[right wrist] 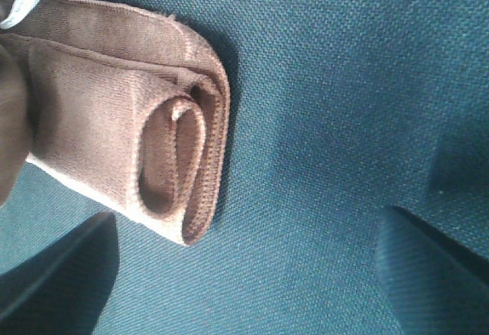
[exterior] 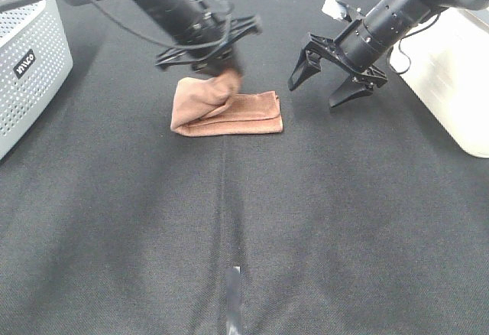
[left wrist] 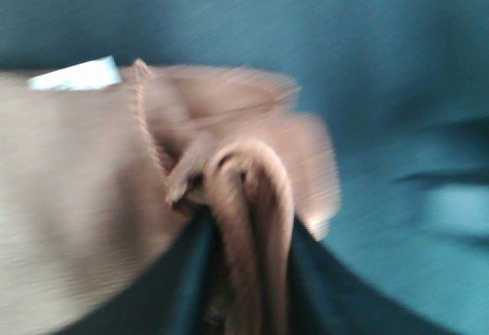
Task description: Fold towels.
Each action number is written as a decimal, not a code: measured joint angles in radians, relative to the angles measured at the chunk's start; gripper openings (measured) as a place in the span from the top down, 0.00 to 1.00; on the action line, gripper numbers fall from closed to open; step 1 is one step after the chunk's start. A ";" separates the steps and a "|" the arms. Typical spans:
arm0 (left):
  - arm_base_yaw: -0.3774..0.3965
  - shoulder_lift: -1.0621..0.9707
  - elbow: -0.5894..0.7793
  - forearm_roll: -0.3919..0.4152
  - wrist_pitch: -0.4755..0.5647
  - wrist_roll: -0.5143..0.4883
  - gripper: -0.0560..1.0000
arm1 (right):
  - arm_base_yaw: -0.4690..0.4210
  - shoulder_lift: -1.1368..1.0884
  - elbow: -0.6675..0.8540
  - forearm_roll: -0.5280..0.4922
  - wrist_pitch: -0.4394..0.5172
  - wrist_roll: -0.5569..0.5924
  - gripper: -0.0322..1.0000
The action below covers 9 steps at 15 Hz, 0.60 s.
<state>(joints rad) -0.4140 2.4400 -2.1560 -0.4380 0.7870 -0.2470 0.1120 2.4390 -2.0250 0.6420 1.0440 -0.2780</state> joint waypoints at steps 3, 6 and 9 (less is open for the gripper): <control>-0.008 0.000 0.000 -0.152 -0.052 0.000 0.42 | 0.000 0.000 0.000 0.000 0.003 0.000 0.14; 0.003 0.002 -0.048 -0.183 -0.051 0.045 0.39 | 0.000 0.000 0.000 0.048 0.030 -0.004 0.14; 0.097 0.002 -0.167 -0.138 -0.014 0.083 0.39 | 0.000 0.000 0.000 0.224 0.072 -0.064 0.14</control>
<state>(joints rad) -0.3170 2.4420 -2.3230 -0.5760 0.7730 -0.1640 0.1120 2.4390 -2.0250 0.8660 1.1160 -0.3420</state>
